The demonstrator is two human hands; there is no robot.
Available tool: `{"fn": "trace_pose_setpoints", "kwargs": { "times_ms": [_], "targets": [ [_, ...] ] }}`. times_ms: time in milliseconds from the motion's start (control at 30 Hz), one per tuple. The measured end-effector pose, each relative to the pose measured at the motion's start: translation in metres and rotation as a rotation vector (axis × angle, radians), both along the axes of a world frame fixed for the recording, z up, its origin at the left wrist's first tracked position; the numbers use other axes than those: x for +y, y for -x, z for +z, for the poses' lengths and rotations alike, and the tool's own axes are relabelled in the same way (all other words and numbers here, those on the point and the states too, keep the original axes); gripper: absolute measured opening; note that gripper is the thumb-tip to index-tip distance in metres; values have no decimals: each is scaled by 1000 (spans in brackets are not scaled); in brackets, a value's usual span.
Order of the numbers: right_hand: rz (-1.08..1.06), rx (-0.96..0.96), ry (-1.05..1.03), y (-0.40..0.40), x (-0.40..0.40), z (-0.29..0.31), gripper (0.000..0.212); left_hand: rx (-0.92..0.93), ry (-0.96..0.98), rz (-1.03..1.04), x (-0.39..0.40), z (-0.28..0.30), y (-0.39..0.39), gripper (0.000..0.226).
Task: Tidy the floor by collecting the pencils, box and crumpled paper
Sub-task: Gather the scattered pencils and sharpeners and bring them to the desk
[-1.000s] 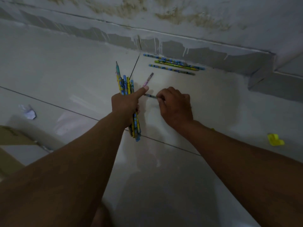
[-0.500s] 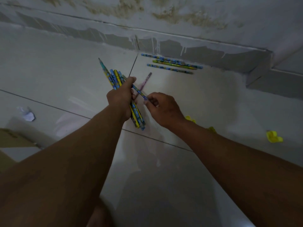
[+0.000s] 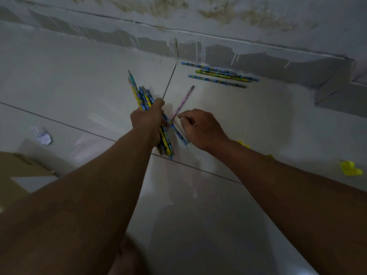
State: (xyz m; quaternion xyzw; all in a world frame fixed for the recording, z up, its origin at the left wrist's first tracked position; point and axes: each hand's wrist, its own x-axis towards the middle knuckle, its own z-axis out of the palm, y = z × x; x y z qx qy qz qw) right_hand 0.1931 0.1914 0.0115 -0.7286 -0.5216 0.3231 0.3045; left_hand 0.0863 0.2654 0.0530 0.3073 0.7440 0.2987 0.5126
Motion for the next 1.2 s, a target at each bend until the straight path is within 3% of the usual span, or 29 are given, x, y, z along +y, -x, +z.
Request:
{"fn": "trace_pose_setpoints", "kwargs": {
  "times_ms": [367,567,667,800,867,1000,1100,1200],
  "targets": [
    [245,-443,88,0,33,-18,48,-26,66,-12,18,-4,16,34],
    [197,-494,-18,-3,32,-23,27,-143,74,4,14,-3,23,17],
    [211,-531,-61,-7,26,-21,15,-266,59,52,9,-2,18,23],
    [294,-579,-33,-21,10,-19,13,-76,37,53,9,-4,11,30],
    [288,-597,-37,-29,1,-20,13,-76,8,43,8,-5,6,36],
    [76,-462,-15,-42,-13,-16,15,-108,-7,-46,4,-2,-11,43],
    [-202,-212,38,-43,-10,-4,14,-94,-12,-124,0,-2,-24,45],
    [-344,-12,61,-42,-4,7,12,-80,-19,-175,-8,0,-38,42]
  ]
}}
